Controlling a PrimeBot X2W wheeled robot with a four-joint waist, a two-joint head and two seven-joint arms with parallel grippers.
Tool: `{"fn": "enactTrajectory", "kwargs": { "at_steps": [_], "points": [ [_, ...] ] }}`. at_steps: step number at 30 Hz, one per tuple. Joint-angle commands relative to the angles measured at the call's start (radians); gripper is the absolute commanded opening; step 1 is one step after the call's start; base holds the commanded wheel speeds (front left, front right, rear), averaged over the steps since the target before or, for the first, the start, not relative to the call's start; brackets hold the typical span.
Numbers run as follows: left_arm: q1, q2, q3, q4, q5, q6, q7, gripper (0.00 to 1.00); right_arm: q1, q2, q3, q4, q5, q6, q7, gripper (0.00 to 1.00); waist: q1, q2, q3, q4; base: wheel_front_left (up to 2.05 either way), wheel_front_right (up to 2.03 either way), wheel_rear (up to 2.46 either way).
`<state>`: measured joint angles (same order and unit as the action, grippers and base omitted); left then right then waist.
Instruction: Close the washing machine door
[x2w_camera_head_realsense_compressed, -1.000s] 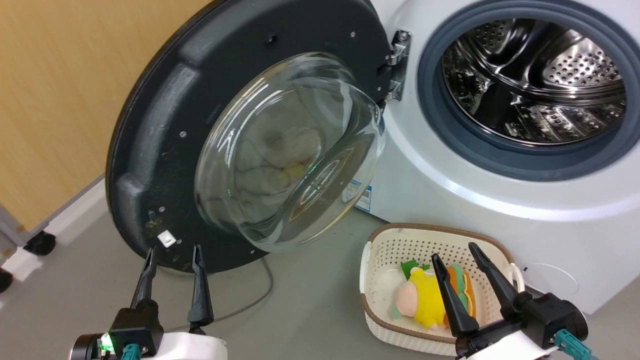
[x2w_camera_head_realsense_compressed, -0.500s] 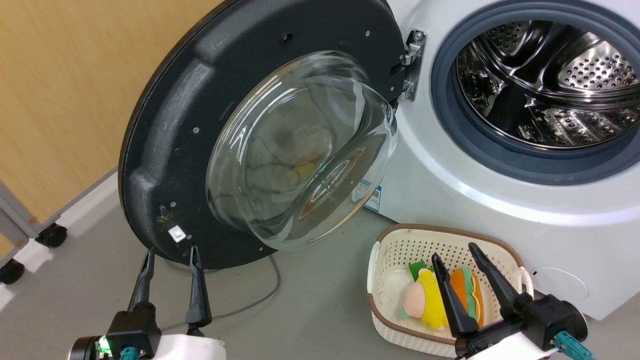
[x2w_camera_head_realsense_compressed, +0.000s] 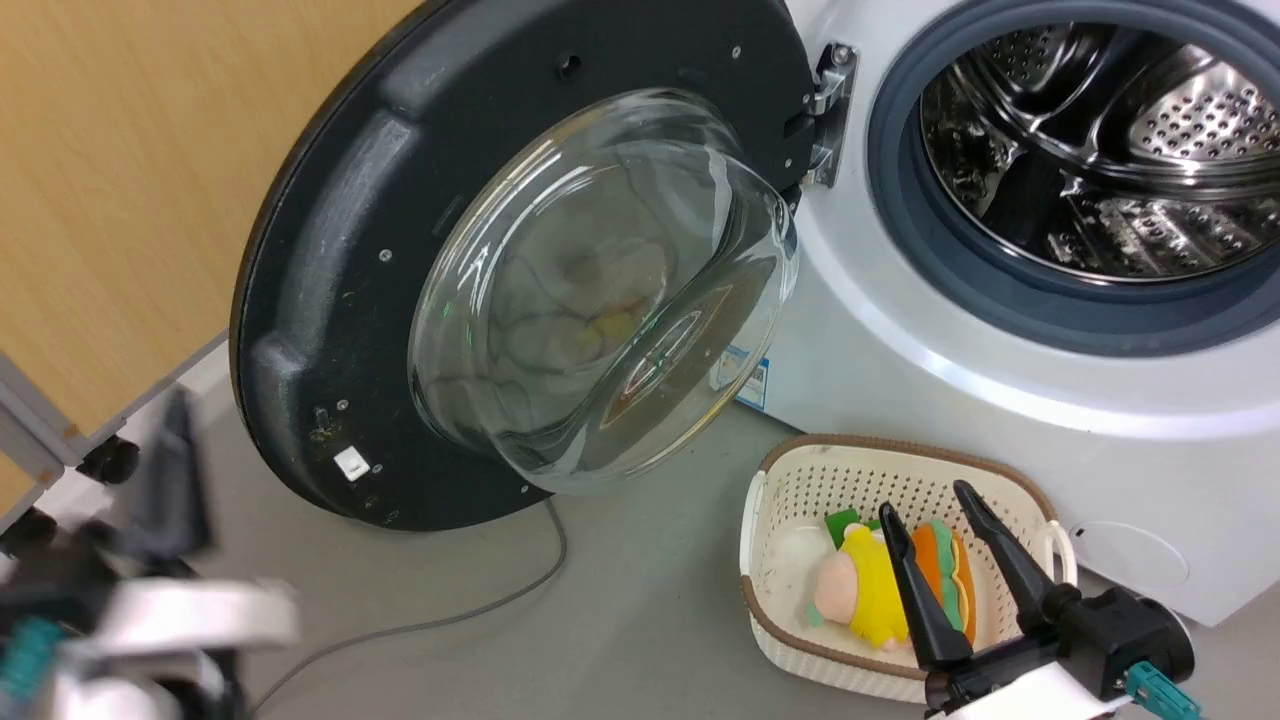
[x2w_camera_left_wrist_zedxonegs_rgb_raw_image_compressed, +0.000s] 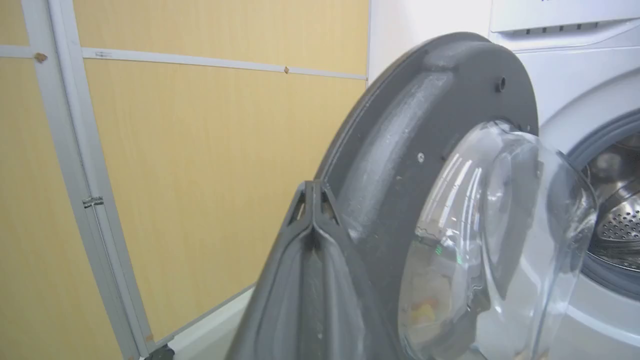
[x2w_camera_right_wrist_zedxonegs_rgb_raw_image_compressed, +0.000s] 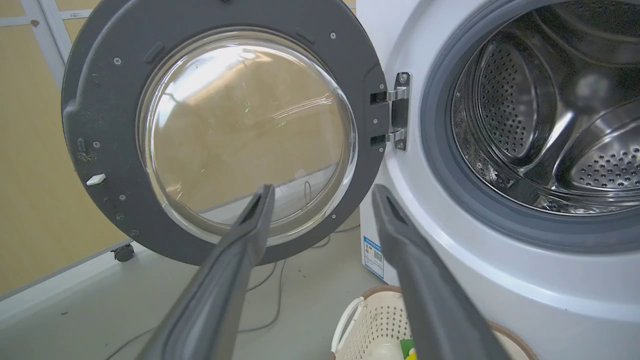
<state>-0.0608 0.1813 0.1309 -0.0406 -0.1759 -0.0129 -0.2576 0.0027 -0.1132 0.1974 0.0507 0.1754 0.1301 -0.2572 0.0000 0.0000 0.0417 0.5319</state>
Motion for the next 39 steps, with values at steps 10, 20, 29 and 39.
{"fn": "enactTrajectory", "kwargs": {
  "at_steps": [10, 20, 29, 39],
  "points": [
    [-0.328, 0.166, 0.185, 0.280, -0.298, -0.079, 0.189, 0.00, -0.019, -0.025, 0.006, -0.015, -0.017, 0.001, -0.005, 1.00, 0.0000, 0.0000, 0.068, -0.051, 0.00, 0.00, 0.00],
    [-0.541, 0.175, 0.374, 0.684, -0.841, -0.082, 0.746, 0.00, -0.043, -0.028, 0.005, -0.008, -0.018, 0.001, -0.005, 1.00, 0.0000, 0.0000, 0.094, -0.109, 0.00, 0.00, 0.00],
    [-0.506, 0.116, 0.378, 0.609, -1.007, -0.098, 0.999, 0.00, -0.040, -0.023, -0.003, 0.000, -0.017, 0.001, -0.005, 1.00, 0.0000, 0.0000, 0.078, -0.116, 0.00, 0.00, 0.00],
    [-0.349, 0.039, 0.334, 0.380, -1.092, -0.035, 1.223, 0.00, -0.008, 0.010, -0.039, 0.012, -0.009, 0.001, -0.005, 1.00, 0.0000, 0.0000, 0.005, -0.133, 0.00, 0.00, 0.00]
  ]
}}
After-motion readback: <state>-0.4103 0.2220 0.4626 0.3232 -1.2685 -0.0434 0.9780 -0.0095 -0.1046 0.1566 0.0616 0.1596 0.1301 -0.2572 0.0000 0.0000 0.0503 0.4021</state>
